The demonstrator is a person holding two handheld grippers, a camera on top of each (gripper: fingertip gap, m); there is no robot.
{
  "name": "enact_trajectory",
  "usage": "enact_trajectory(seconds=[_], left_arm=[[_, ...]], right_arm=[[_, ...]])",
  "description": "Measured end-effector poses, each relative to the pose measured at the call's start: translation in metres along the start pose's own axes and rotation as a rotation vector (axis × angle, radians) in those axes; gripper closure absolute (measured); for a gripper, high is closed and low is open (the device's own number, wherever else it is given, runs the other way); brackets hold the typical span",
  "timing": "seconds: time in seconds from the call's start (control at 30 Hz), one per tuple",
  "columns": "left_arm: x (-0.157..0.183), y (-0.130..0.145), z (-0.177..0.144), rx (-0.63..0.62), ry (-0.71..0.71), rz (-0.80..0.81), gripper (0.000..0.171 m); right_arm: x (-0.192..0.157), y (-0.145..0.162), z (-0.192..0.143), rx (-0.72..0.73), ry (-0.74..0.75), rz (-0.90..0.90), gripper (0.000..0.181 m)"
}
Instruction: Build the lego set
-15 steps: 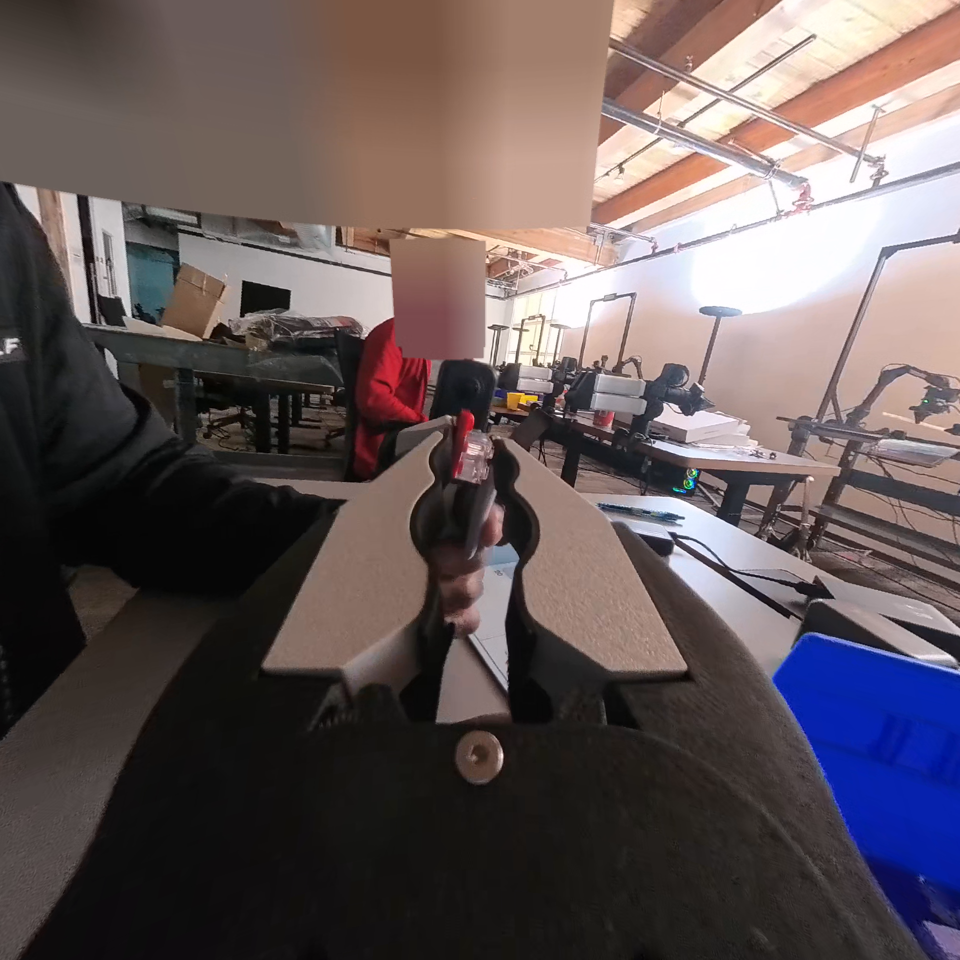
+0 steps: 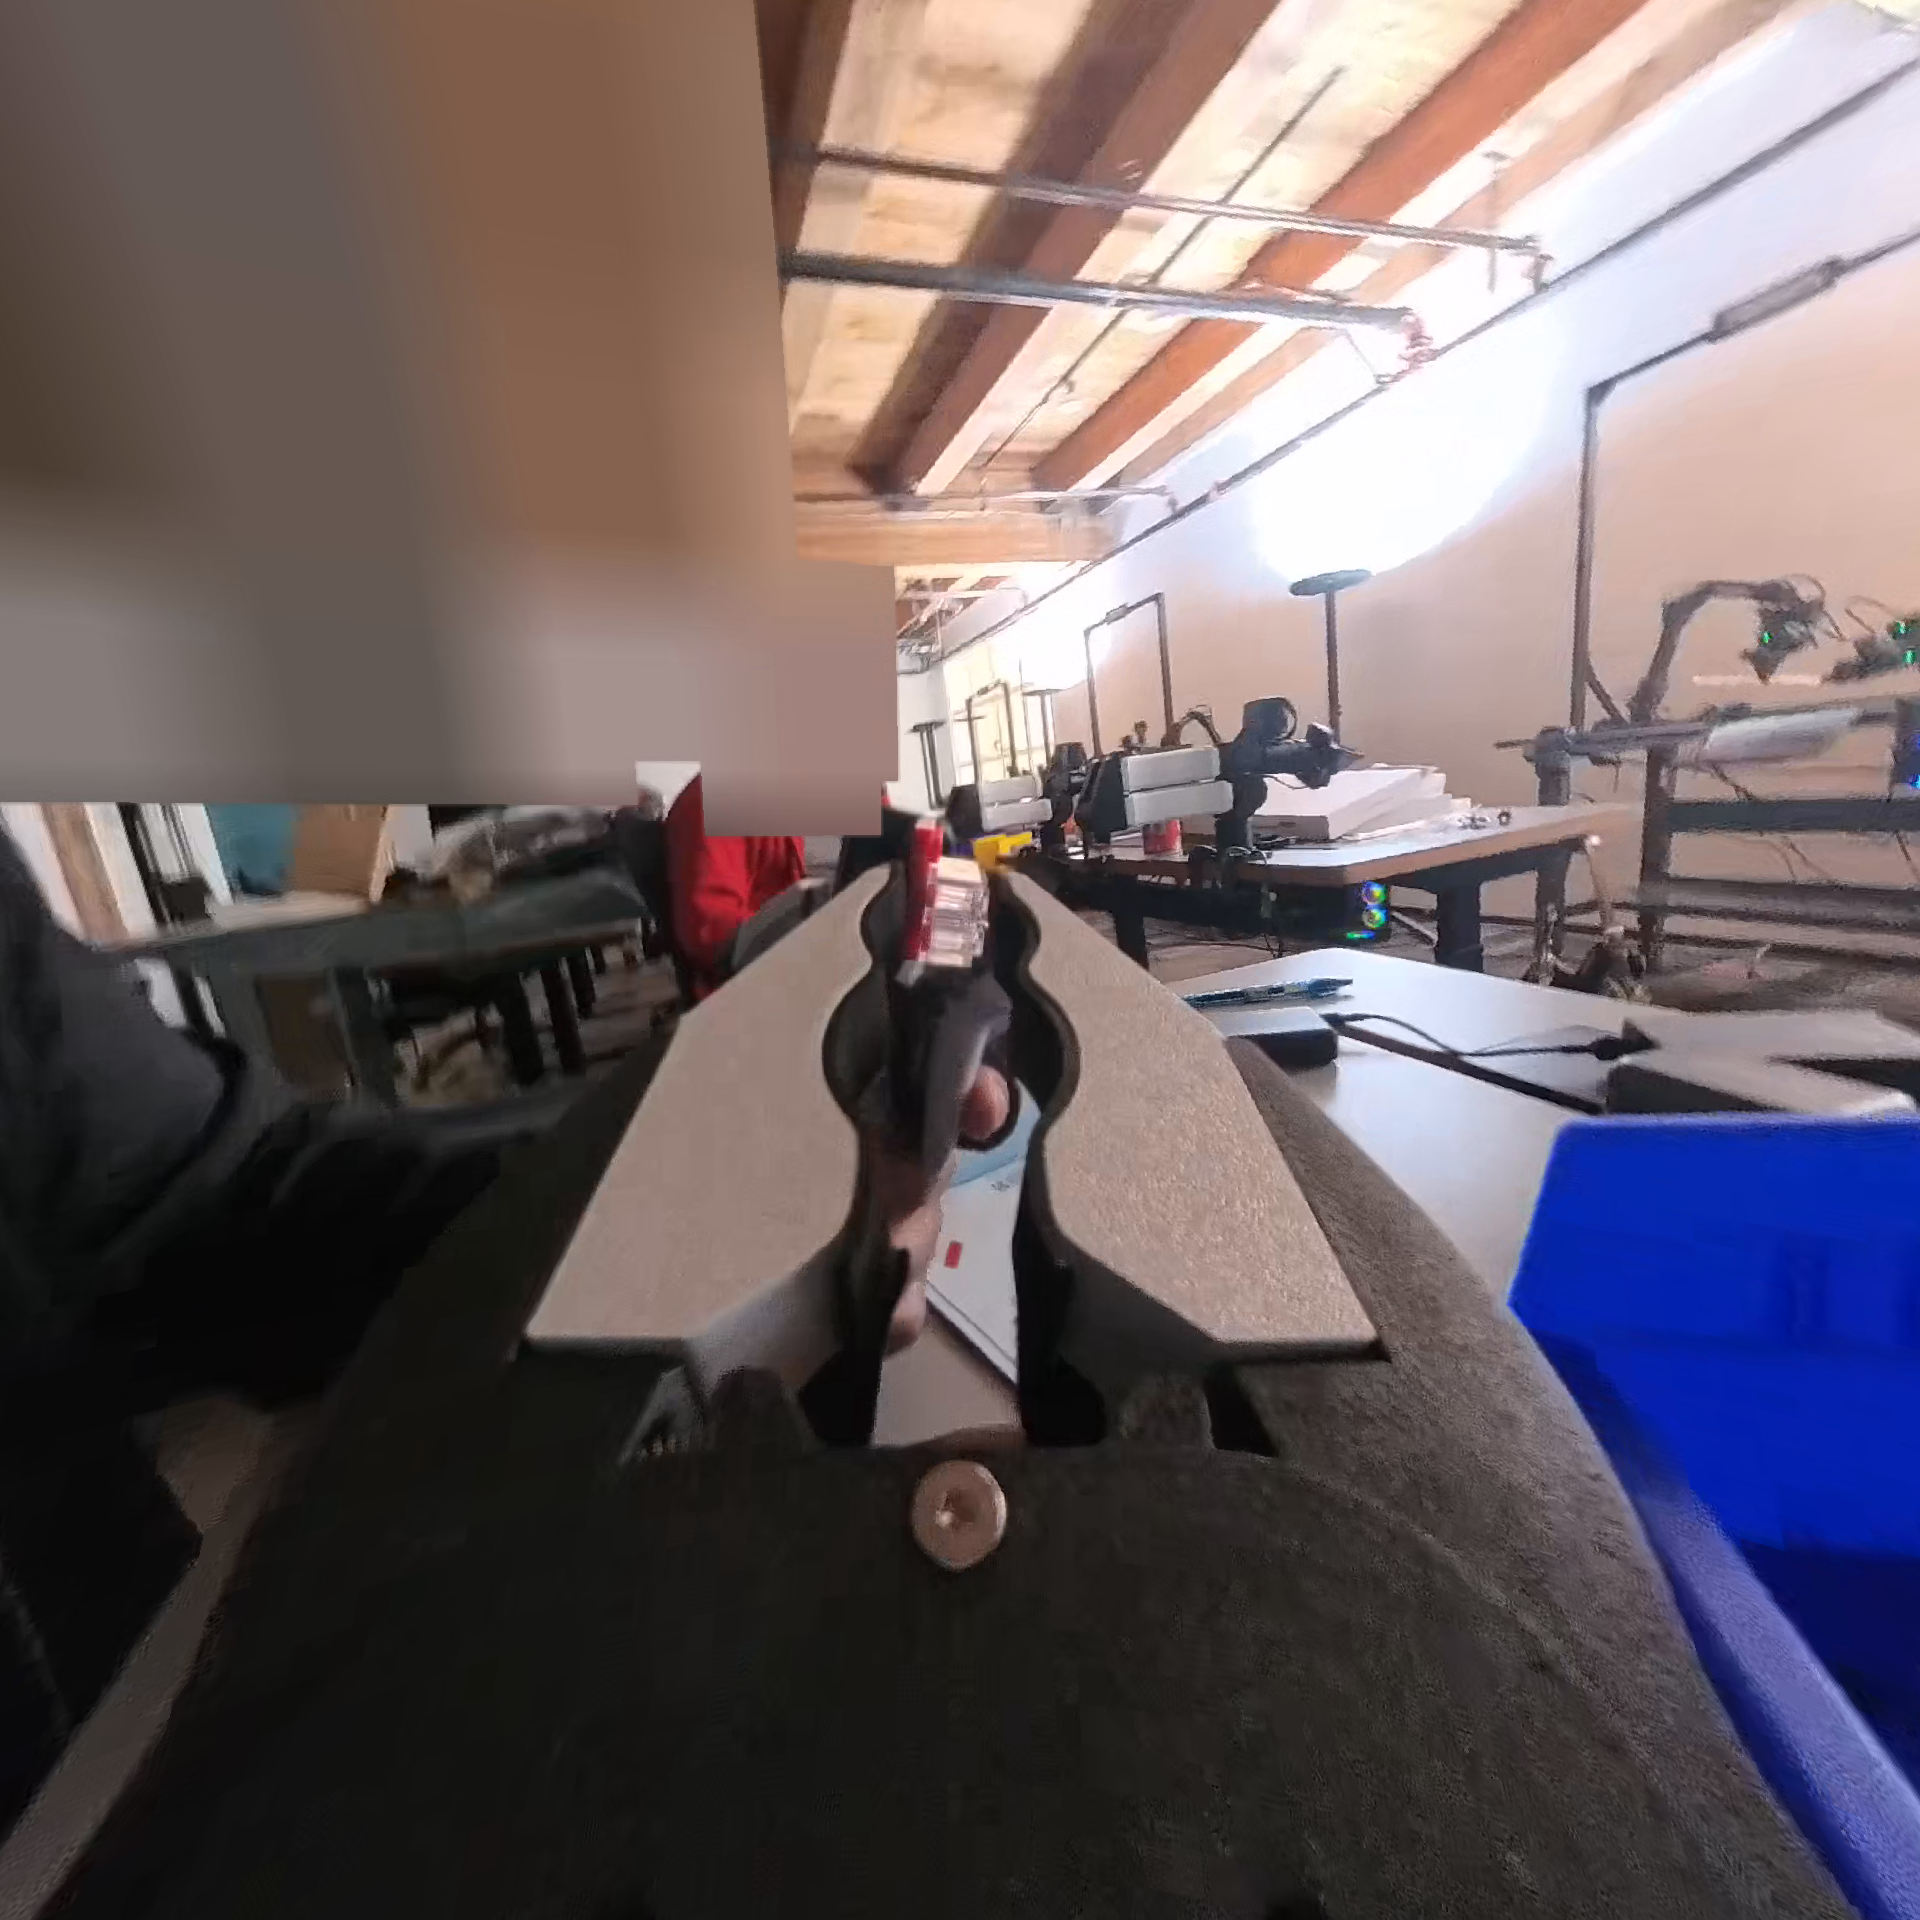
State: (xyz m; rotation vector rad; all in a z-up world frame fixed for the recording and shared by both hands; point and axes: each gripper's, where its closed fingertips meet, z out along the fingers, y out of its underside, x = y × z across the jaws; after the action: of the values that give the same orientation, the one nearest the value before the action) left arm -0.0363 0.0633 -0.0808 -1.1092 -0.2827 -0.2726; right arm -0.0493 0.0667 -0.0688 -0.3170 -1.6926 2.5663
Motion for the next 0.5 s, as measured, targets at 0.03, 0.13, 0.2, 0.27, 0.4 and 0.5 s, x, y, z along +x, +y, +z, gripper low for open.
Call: enact_trajectory(seconds=[0.03, 0.13, 0.2, 0.27, 0.4, 0.5], left_arm=[[-0.004, 0.001, 0.0, -0.003, -0.016, -0.035, 0.123], [-0.014, 0.0, 0.002, 0.017, -0.059, -0.118, 0.122], [-0.015, 0.0, 0.003, 0.044, -0.063, -0.148, 0.128], [-0.019, 0.0, 0.004, 0.058, -0.088, -0.163, 0.138], [-0.017, -0.004, 0.004, 0.103, -0.091, -0.161, 0.155], [-0.015, -0.008, 0.003, 0.122, -0.107, -0.117, 0.158]], right_arm=[[0.005, -0.002, -0.001, 0.02, 0.012, 0.045, 0.163], [0.014, -0.002, -0.002, 0.052, 0.038, 0.125, 0.163], [0.015, 0.001, -0.002, 0.062, 0.038, 0.154, 0.163], [0.014, 0.001, 0.0, 0.074, 0.032, 0.171, 0.163], [0.011, 0.004, 0.003, 0.064, 0.038, 0.167, 0.163], [0.01, 0.005, 0.005, 0.057, 0.029, 0.167, 0.163]])
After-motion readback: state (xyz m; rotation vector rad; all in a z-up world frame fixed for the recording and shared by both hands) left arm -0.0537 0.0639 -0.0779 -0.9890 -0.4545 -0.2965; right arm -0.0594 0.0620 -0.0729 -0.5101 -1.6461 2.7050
